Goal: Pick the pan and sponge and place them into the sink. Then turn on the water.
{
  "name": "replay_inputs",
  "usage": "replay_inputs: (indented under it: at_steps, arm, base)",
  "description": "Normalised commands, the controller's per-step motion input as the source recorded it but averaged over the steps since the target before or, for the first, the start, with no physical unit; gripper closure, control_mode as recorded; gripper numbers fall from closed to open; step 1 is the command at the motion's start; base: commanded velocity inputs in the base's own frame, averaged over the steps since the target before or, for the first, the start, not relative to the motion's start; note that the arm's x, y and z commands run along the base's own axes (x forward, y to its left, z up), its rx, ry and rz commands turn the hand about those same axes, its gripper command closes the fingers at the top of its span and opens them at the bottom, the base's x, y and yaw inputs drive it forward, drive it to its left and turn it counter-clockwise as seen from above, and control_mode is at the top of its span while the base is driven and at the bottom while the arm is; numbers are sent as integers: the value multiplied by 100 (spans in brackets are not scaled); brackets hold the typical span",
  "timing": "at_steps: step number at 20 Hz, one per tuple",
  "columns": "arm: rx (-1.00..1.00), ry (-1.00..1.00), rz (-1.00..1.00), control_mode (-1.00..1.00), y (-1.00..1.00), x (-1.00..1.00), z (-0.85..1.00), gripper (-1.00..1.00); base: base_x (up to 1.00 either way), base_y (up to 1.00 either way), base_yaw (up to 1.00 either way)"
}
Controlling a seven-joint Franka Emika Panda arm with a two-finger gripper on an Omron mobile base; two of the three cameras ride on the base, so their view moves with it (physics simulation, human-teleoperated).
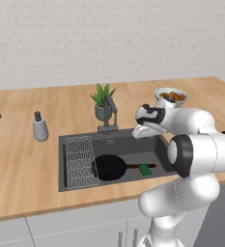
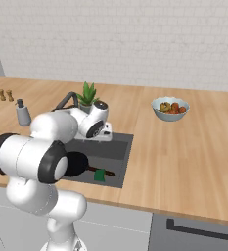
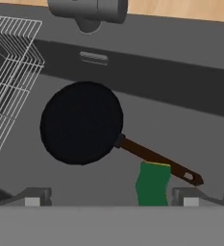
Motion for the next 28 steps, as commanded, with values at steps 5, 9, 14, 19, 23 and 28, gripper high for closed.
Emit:
replay_inputs:
  at_steps: [5, 9, 14, 19, 23, 28]
  arm:
    - [6, -3, 0, -100, 18, 8, 5, -100]
    - [15, 0, -1, -100, 5, 7, 10, -100]
    - [19, 0, -3, -100, 4, 10, 11, -100]
    - [17, 0, -5, -100, 4, 8, 11, -100]
    - [11, 10, -12, -100, 7, 22, 9, -100]
    - [1, 9, -14, -100, 17, 17, 0, -100]
  base:
    - [0, 0, 0]
    - [0, 0, 0]
    - [0, 0, 0]
    - [0, 0, 0]
    - [0, 0, 0]
    - [0, 0, 0]
